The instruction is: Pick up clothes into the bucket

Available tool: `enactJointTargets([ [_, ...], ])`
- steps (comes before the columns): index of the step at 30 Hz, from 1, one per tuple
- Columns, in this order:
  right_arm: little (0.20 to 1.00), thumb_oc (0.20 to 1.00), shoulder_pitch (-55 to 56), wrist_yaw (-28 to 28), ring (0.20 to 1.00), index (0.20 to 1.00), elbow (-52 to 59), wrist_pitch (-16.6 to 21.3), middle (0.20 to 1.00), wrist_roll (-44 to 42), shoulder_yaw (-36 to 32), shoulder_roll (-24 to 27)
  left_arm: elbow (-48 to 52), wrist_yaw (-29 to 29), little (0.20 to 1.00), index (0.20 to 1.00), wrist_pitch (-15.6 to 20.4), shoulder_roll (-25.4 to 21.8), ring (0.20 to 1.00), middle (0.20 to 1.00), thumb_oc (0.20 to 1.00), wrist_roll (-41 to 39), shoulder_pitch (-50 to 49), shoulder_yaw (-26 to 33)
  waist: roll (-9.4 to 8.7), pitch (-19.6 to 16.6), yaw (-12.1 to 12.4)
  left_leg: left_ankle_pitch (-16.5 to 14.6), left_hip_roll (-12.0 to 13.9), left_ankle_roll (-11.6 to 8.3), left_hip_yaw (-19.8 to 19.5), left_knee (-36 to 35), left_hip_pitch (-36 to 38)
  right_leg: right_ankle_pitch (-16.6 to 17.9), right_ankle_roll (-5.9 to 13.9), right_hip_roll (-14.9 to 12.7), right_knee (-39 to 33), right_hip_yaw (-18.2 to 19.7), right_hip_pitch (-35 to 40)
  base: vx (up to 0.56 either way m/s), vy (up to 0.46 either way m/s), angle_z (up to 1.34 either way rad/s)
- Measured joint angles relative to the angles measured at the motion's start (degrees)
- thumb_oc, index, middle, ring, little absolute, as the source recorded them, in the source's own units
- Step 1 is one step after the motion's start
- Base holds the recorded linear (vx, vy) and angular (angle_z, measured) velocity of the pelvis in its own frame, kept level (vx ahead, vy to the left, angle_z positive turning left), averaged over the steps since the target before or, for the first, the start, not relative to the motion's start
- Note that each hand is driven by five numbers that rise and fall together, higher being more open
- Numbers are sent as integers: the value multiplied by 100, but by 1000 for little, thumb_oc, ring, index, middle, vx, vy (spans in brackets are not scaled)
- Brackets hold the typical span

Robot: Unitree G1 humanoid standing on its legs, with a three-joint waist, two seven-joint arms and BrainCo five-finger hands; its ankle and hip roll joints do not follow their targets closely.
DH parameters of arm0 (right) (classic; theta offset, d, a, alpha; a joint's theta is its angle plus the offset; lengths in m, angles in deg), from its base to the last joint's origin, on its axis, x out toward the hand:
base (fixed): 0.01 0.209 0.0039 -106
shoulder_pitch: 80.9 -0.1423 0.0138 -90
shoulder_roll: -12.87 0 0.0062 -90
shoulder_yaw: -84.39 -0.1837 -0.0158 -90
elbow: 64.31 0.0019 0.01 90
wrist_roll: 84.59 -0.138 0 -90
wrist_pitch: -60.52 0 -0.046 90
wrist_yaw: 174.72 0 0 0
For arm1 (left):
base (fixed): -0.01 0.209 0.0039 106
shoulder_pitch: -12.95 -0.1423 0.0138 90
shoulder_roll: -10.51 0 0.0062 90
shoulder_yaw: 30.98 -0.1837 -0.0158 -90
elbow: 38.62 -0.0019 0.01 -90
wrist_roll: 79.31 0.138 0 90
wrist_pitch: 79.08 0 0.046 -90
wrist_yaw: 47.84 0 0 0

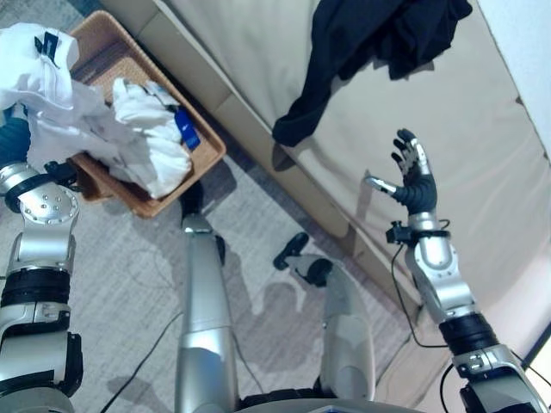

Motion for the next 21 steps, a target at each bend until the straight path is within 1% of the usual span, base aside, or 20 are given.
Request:
enactJointTargets([
  [2,1000,1000,-2,-4,1000,1000,-5,0,1000,-1,19,1,-66,-24,200,200,38,5,200,200,200,-137,71,-92,-1,-1,0,0,5,0,0,-1,-18,-9,-16,-1,4,3,-27,-9,17,-1],
  [6,1000,1000,-52,-8,1000,1000,6,0,1000,1,107,8,-188,-160,200,200,85,21,200,200,200,-156,178,-207,-5,-3,-18,0,29,0,-1,23,-158,-5,-29,11,13,17,-170,-12,35,-4],
  [11,1000,1000,-130,-7,1000,1000,5,-2,1000,3,110,9,-200,-565,200,200,85,137,200,200,200,-186,179,-549,-6,-4,-142,-32,21,38,7,145,-323,29,-12,9,15,27,-283,-9,39,-2],
  [14,1000,1000,-148,-5,1000,1000,-3,-4,1000,4,107,12,-210,-843,200,200,75,146,200,200,200,-213,208,-789,-5,-4,-172,-78,18,56,14,208,-353,32,-16,7,16,41,-286,-10,25,-2],
  [16,1000,1000,-149,9,1000,1000,-24,-9,1000,5,108,15,-312,-1012,200,200,30,160,200,200,200,-215,349,-946,-5,-4,-156,-80,14,56,19,202,-352,31,-16,6,14,45,-287,0,0,0],
  [17,1000,1000,-157,18,1000,1000,-20,-11,1000,5,108,20,-391,-1134,200,200,-20,165,200,200,200,-217,441,-1025,-5,-4,-189,-80,14,56,18,199,-352,31,-17,6,11,46,-288,0,0,0],
  [21,1000,1000,-182,54,1000,1000,-13,-17,1000,5,106,43,-600,-1547,200,200,-177,104,200,200,200,-216,546,-1174,-5,-4,-181,-81,15,55,15,189,-351,31,-18,5,11,46,-290,0,0,0],
])
